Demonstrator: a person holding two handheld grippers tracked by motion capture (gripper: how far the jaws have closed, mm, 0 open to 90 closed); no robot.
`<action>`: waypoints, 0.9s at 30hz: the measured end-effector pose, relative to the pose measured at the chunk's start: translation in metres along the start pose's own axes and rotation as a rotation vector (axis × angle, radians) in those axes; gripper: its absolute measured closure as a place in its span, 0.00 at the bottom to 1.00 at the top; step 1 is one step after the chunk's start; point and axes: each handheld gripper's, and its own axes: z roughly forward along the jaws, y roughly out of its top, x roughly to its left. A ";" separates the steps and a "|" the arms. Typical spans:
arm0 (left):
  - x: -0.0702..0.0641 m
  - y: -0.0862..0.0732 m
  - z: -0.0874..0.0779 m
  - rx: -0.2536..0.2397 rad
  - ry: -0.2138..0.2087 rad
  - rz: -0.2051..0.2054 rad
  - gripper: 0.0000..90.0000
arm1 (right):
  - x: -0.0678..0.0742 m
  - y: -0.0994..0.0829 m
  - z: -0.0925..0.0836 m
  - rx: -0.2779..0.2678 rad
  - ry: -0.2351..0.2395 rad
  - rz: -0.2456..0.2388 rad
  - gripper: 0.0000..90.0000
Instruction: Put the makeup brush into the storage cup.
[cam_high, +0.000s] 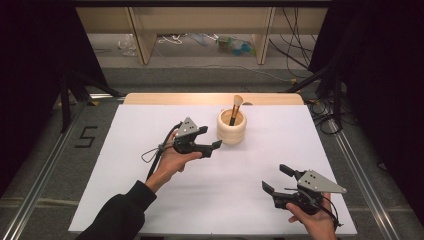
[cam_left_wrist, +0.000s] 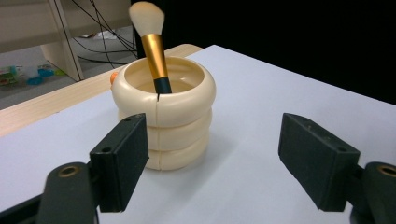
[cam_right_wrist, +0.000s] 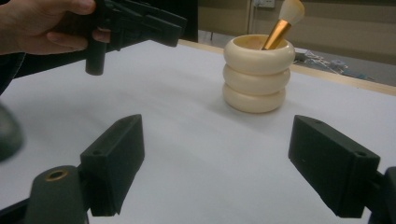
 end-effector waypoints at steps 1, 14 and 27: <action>0.000 -0.001 -0.003 -0.005 -0.004 -0.002 0.27 | 0.000 0.000 0.000 0.000 0.000 0.000 0.22; -0.005 -0.017 -0.034 -0.003 0.005 -0.003 0.27 | 0.002 0.000 0.002 -0.021 0.012 0.003 0.22; -0.008 -0.029 -0.057 -0.006 0.022 0.012 0.26 | 0.003 0.001 0.001 -0.014 -0.003 -0.008 0.22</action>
